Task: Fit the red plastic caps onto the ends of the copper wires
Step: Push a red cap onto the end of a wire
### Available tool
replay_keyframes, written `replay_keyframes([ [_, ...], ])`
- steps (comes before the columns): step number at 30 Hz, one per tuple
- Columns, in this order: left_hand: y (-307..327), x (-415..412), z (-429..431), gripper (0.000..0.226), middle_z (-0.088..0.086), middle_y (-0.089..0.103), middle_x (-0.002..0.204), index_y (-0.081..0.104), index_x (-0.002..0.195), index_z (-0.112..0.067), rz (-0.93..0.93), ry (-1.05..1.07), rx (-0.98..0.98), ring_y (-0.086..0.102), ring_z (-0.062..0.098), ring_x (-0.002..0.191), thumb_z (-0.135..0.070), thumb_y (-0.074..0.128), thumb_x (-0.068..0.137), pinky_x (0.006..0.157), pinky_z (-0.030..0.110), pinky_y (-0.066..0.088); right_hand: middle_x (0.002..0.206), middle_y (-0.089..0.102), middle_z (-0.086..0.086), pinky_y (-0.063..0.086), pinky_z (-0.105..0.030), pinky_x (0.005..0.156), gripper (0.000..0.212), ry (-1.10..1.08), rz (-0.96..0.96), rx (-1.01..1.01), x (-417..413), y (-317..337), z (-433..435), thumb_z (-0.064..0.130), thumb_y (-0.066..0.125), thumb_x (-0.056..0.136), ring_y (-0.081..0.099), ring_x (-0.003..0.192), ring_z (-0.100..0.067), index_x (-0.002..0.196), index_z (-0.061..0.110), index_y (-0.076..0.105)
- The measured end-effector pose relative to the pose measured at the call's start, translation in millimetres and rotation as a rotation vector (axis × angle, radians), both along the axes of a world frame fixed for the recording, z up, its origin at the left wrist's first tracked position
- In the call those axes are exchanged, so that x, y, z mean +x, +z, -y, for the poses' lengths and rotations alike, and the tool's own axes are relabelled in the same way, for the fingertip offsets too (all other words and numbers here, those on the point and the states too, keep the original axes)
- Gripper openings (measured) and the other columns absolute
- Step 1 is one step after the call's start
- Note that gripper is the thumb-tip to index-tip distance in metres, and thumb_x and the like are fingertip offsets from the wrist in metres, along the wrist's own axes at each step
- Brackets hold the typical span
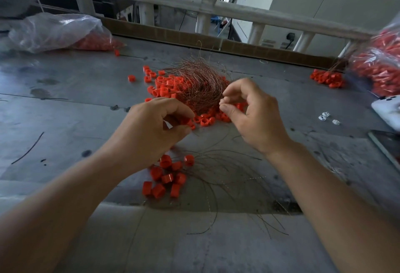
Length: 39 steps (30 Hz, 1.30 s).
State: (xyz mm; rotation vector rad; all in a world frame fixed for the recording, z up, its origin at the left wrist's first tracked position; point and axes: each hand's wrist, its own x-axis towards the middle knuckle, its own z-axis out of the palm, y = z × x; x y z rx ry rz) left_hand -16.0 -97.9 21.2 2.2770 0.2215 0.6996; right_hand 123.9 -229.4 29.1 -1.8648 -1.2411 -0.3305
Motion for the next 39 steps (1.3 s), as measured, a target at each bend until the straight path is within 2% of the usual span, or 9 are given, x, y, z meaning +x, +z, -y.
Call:
replay_keyframes([
  [3, 0, -1, -1, 0.036, -0.020, 0.062, 0.073, 0.058, 0.076, -0.043, 0.023, 0.004, -0.043, 0.059, -0.007, 0.073, -0.010, 0.071, 0.072, 0.067, 0.004, 0.045, 0.080, 0.059, 0.011, 0.045, -0.008, 0.073, 0.010, 0.029, 0.106, 0.115, -3, 7, 5, 0.001, 0.065, 0.080, 0.056, 0.076, 0.001, 0.089, 0.005, 0.067],
  [8, 5, -3, -1, 0.037, -0.021, 0.067, 0.077, 0.062, 0.075, -0.040, 0.072, 0.008, -0.202, 0.063, -0.001, 0.065, -0.006, 0.075, 0.066, 0.063, 0.010, 0.051, 0.083, 0.057, 0.001, 0.046, -0.016, 0.071, 0.017, 0.061, 0.177, 0.226, -12, 23, 13, 0.001, 0.059, 0.084, 0.056, 0.075, -0.006, 0.096, 0.013, 0.060],
  [11, 8, -4, 2, 0.036, -0.006, 0.068, 0.072, 0.063, 0.073, -0.037, 0.101, 0.007, -0.225, 0.064, 0.006, 0.065, -0.005, 0.076, 0.063, 0.063, 0.013, 0.053, 0.084, 0.054, 0.002, 0.043, -0.014, 0.070, 0.015, 0.086, 0.208, 0.221, -18, 30, 16, 0.001, 0.057, 0.086, 0.053, 0.075, -0.003, 0.098, 0.009, 0.061],
  [14, 11, -3, 5, 0.030, -0.004, 0.066, 0.073, 0.063, 0.073, -0.034, 0.112, -0.014, -0.255, 0.064, 0.013, 0.067, -0.010, 0.076, 0.059, 0.065, 0.020, 0.055, 0.083, 0.052, 0.002, 0.038, -0.007, 0.071, 0.009, 0.106, 0.260, 0.181, -25, 30, 16, 0.000, 0.058, 0.084, 0.049, 0.074, 0.002, 0.090, 0.003, 0.065],
  [19, 12, -4, 7, 0.024, -0.008, 0.070, 0.075, 0.065, 0.075, -0.036, 0.144, -0.078, -0.331, 0.065, 0.006, 0.064, -0.031, 0.067, 0.052, 0.063, 0.016, 0.054, 0.082, 0.054, 0.002, 0.039, -0.006, 0.070, 0.008, 0.148, 0.232, 0.121, -32, 25, 12, 0.003, 0.060, 0.083, 0.050, 0.078, -0.005, 0.087, 0.002, 0.067],
  [22, 11, -3, 7, 0.026, -0.017, 0.071, 0.077, 0.065, 0.078, -0.034, 0.153, -0.109, -0.360, 0.066, 0.000, 0.068, -0.029, 0.067, 0.053, 0.064, 0.010, 0.050, 0.081, 0.054, 0.003, 0.039, -0.006, 0.069, 0.007, 0.155, 0.202, 0.088, -32, 23, 12, 0.004, 0.061, 0.082, 0.051, 0.078, -0.006, 0.086, 0.003, 0.067],
  [26, 10, -3, 7, 0.027, -0.009, 0.072, 0.078, 0.066, 0.080, -0.023, 0.167, -0.184, -0.432, 0.068, 0.004, 0.070, -0.024, 0.069, 0.054, 0.064, 0.013, 0.051, 0.079, 0.054, 0.005, 0.041, -0.006, 0.070, 0.005, 0.155, 0.159, 0.068, -35, 22, 10, 0.004, 0.061, 0.081, 0.051, 0.078, -0.006, 0.084, 0.003, 0.065],
  [33, 12, -6, 9, 0.023, -0.009, 0.072, 0.077, 0.067, 0.081, -0.023, 0.203, -0.238, -0.429, 0.068, 0.005, 0.072, -0.020, 0.068, 0.058, 0.067, 0.013, 0.052, 0.077, 0.055, 0.006, 0.045, -0.016, 0.067, 0.006, 0.153, 0.145, 0.029, -40, 19, 8, 0.008, 0.060, 0.081, 0.053, 0.077, -0.009, 0.083, 0.004, 0.065],
  [39, 13, -6, 9, 0.027, -0.009, 0.073, 0.079, 0.067, 0.082, -0.022, 0.212, -0.225, -0.446, 0.069, 0.005, 0.075, -0.018, 0.068, 0.056, 0.069, 0.013, 0.052, 0.075, 0.055, 0.012, 0.041, -0.007, 0.067, 0.004, 0.166, 0.063, 0.063, -39, 22, 10, 0.008, 0.059, 0.082, 0.053, 0.072, 0.000, 0.083, 0.010, 0.063],
])
